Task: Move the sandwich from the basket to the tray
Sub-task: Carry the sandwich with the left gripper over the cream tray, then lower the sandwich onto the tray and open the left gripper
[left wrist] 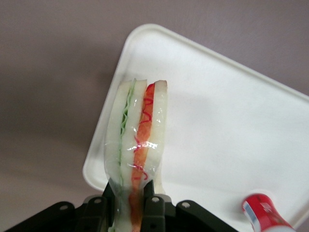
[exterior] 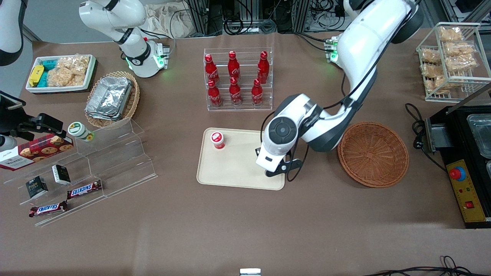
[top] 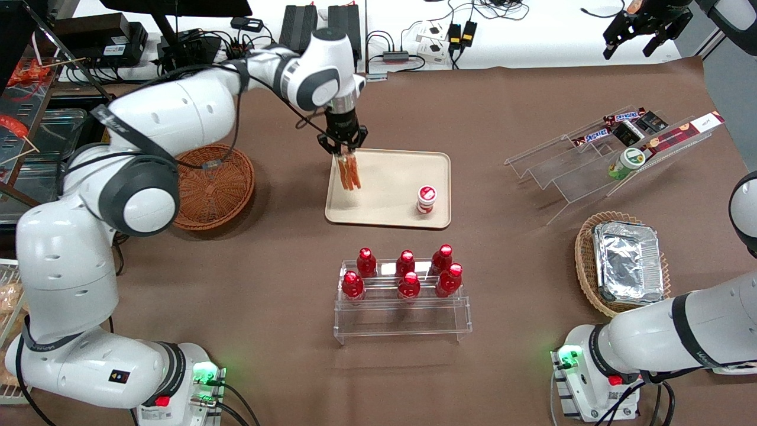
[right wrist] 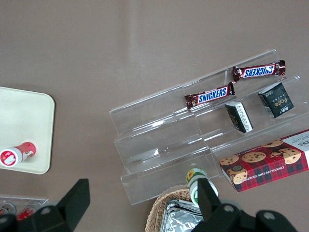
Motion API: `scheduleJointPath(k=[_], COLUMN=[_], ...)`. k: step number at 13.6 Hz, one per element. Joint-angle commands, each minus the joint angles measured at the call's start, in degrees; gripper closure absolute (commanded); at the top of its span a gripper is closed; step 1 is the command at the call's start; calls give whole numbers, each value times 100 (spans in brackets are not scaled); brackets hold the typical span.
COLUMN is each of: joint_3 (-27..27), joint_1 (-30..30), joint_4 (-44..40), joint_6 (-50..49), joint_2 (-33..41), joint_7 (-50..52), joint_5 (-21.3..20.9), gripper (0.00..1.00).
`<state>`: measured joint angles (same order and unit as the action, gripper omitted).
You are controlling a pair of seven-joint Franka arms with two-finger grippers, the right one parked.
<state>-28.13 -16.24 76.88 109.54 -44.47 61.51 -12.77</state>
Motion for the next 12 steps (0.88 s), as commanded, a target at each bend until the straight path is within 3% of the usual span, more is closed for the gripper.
scheduleJointPath(k=[1, 4, 6, 8, 10, 11, 12], joint_3=[9, 9, 35, 62, 62, 62, 62], joint_1=[-28, -28, -28, -20, 33, 59, 112], joint_4=[-191, -191, -191, -191, -208, -200, -191], joint_6=[110, 155, 434, 568, 525, 481, 332], joint_2=[-297, -491, -562, -597, -449, -257, -28], joint_7=[89, 107, 107, 124, 203, 421, 684], joint_5=[-138, -296, -322, -314, -270, -270, -270], gripper=[74, 74, 69, 50, 11, 0, 0])
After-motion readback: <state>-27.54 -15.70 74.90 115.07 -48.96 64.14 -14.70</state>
